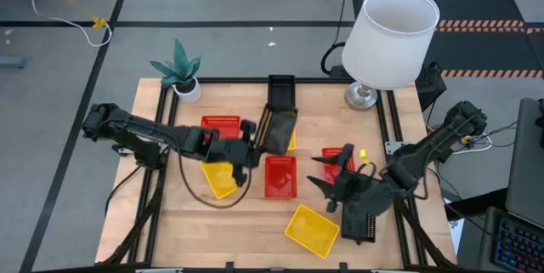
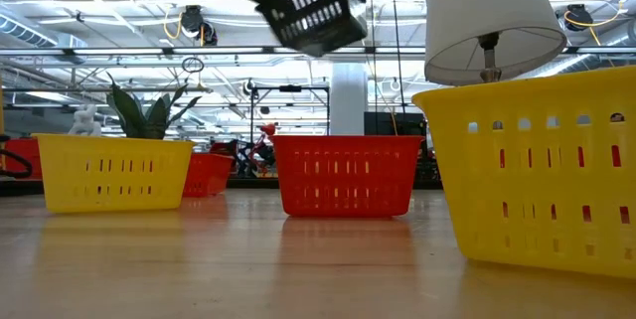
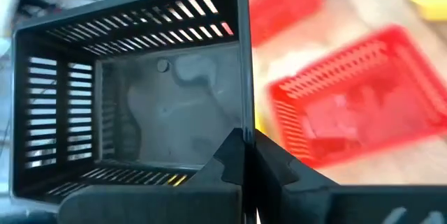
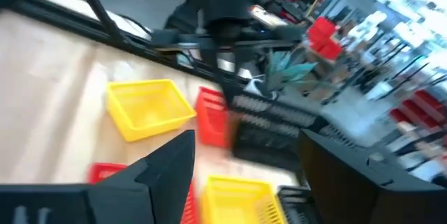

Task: Stack baskets by color
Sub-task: Stack the bottom left black bin on top of the top black bin

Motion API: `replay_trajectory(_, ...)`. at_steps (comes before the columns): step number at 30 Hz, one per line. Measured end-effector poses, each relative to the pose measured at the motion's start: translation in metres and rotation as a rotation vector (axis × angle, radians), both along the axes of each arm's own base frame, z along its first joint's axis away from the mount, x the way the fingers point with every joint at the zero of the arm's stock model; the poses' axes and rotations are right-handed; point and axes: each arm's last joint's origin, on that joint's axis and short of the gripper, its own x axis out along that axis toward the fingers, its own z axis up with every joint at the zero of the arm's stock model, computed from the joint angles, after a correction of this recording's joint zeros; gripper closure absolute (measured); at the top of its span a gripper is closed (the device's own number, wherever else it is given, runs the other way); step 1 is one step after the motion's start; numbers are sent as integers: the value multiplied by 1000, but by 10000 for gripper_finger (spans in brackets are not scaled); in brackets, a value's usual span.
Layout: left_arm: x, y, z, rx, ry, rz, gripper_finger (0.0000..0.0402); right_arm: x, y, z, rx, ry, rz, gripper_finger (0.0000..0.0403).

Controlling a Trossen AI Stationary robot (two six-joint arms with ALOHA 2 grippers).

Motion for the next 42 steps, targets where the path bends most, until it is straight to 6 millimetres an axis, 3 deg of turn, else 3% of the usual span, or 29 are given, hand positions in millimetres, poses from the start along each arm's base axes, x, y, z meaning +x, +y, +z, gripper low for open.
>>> replay_trajectory(5,7,27,31,1,-78,79,393,-18,4,0,152,-13,-4,169)
replay_trajectory(10,7,56,52,39,-111,142,389,-17,9,-7,270,-35,-41,171)
replay_trajectory(15,7,86,59,64,-122,171,394,-7,15,-22,316,-40,-104,172)
replay_trajectory(19,9,113,55,57,-136,214,389,2,22,-50,319,-50,-161,172)
replay_trajectory(24,25,145,32,56,-92,241,394,5,19,-76,260,-26,-177,172)
replay_trajectory(31,51,181,-14,18,-28,268,384,-8,16,-73,331,-28,-145,172)
replay_trajectory(37,68,199,-57,-21,59,258,392,-16,21,-68,352,-28,-102,172)
replay_trajectory(42,73,208,-82,-45,123,278,383,-17,22,-68,348,-24,-94,172)
